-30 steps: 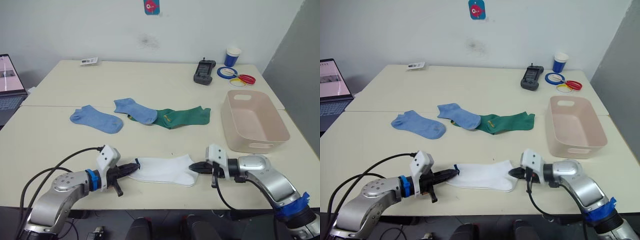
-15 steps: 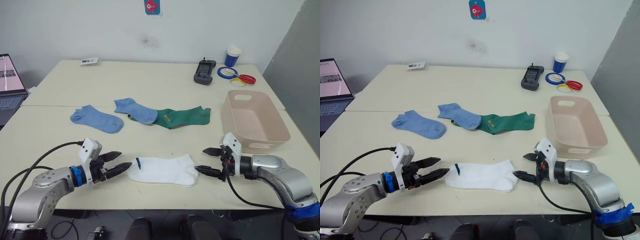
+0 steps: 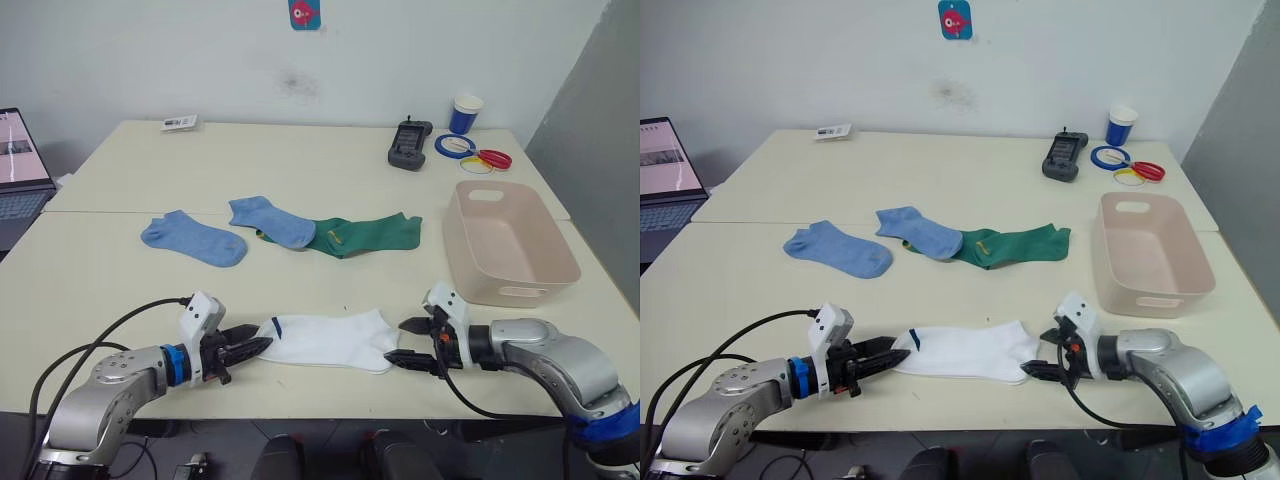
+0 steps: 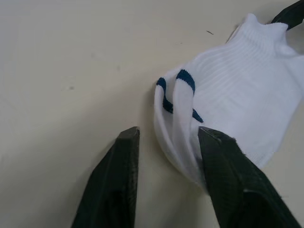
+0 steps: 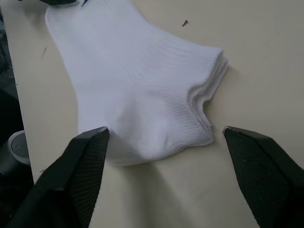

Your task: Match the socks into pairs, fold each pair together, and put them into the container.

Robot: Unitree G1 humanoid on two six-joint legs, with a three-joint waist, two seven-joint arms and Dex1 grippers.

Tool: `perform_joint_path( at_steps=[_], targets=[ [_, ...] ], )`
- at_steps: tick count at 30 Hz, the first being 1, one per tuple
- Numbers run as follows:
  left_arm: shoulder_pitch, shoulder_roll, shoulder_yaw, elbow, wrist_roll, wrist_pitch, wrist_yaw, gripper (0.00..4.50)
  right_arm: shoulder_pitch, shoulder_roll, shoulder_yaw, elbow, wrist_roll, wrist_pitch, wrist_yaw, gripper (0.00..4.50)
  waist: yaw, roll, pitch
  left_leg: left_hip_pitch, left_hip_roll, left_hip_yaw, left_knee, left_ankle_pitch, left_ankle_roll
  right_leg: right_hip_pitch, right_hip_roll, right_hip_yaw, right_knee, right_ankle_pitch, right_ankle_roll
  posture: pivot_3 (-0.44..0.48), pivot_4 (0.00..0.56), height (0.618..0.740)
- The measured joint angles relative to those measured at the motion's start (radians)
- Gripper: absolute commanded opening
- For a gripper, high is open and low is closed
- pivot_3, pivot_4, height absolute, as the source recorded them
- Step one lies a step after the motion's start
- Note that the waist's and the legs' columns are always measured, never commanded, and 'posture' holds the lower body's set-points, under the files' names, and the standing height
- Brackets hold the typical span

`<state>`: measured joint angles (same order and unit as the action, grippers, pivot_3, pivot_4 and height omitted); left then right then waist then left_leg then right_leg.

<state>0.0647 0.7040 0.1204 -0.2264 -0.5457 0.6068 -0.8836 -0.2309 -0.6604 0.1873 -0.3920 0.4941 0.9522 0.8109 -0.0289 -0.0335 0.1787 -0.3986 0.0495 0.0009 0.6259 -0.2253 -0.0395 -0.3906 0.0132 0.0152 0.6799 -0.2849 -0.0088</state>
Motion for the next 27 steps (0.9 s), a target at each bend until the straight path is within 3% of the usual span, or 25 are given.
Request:
perform_joint_path(
  at_steps=[3,8,9,16,27],
  targets=[
    [0.001,-0.001,-0.006,0.0,0.0,0.002,0.0,0.01,-0.004,0.016,0.014,0.002,0.001,0.011,-0.004,2.07,0.0,0.0,0.0,0.0,0.0,0.0,0.0,0.0,0.0,0.0,0.0,0.0,0.0,0.0,0.0,0.0,0.15,0.74],
    [0.019,-0.004,-0.005,-0.025,-0.002,0.005,0.013,0.0,-0.01,0.051,0.021,0.008,0.012,0.029,-0.007,0.24,0.0,0.0,0.0,0.0,0.0,0.0,0.0,0.0,0.0,0.0,0.0,0.001,0.0,0.0,0.0,0.0,0.15,0.74],
    [0.025,-0.006,-0.005,-0.035,-0.002,0.008,0.02,0.0,-0.015,0.054,0.019,0.009,0.018,0.036,-0.008,0.04,0.0,0.0,0.0,0.0,0.0,0.0,0.0,0.0,0.0,0.0,0.0,0.001,0.0,0.0,0.0,0.0,0.15,0.74],
    [0.07,-0.037,-0.006,-0.112,-0.006,0.04,0.057,0.0,-0.027,0.046,-0.037,0.026,0.075,0.072,-0.002,0.04,0.0,0.0,0.0,-0.001,0.0,0.0,0.0,0.0,0.0,0.0,0.0,0.0,0.0,0.0,0.0,0.0,0.15,0.74],
    [0.068,-0.114,-0.074,-0.197,-0.02,0.108,0.15,0.0,-0.006,-0.085,-0.091,0.058,0.116,0.069,0.092,0.04,0.001,0.0,0.0,-0.001,-0.001,0.0,0.0,0.0,0.0,0.0,0.001,0.0,0.0,0.0,0.0,0.0,0.15,0.74]
  ],
)
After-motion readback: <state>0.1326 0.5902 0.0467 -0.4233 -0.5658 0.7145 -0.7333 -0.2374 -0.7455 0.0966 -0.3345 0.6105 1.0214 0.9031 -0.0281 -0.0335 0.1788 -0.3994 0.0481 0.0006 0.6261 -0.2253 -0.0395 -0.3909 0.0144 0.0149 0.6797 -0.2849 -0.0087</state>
